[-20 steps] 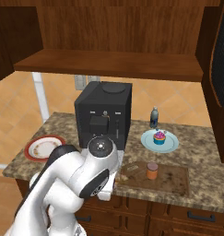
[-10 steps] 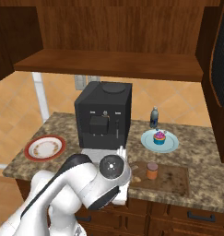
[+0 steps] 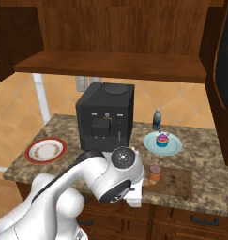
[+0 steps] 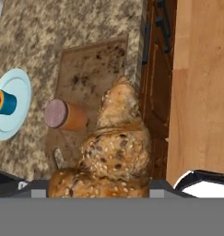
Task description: From the different types of pastries on the counter, select a croissant and place it on the cutting board. Then retrieve a jar of jam from the cabinet and place it alongside the croissant on the cutting board.
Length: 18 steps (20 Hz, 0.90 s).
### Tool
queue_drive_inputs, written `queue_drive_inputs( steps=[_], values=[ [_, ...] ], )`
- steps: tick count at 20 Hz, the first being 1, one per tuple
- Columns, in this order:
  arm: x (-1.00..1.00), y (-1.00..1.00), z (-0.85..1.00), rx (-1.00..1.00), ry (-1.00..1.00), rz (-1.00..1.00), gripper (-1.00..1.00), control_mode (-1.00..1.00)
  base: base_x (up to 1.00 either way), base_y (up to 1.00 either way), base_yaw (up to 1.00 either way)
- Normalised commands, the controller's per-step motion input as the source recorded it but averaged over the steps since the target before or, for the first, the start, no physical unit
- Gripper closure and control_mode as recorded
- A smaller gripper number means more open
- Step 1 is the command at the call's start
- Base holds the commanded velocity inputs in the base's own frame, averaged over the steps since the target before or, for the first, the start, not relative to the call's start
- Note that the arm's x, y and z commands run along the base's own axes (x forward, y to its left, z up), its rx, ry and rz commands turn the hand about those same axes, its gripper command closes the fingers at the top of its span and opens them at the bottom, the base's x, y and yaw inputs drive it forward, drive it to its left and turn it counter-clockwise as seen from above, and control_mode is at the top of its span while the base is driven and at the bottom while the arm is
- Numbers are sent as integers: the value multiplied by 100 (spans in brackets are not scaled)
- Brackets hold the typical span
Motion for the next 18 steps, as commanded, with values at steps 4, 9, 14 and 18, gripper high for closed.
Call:
queue_drive_inputs(
  steps=[4, 9, 14, 18],
  values=[
    [10, -67, 0, -10, 0, 4, 100, -100, 0, 0, 0],
    [25, -40, 0, -7, -1, 20, 100, -100, 0, 0, 0],
    [21, -11, -5, -8, 0, 29, 100, -100, 0, 0, 0],
    [5, -24, -3, -12, 1, 31, 100, -100, 0, 0, 0]
  ],
)
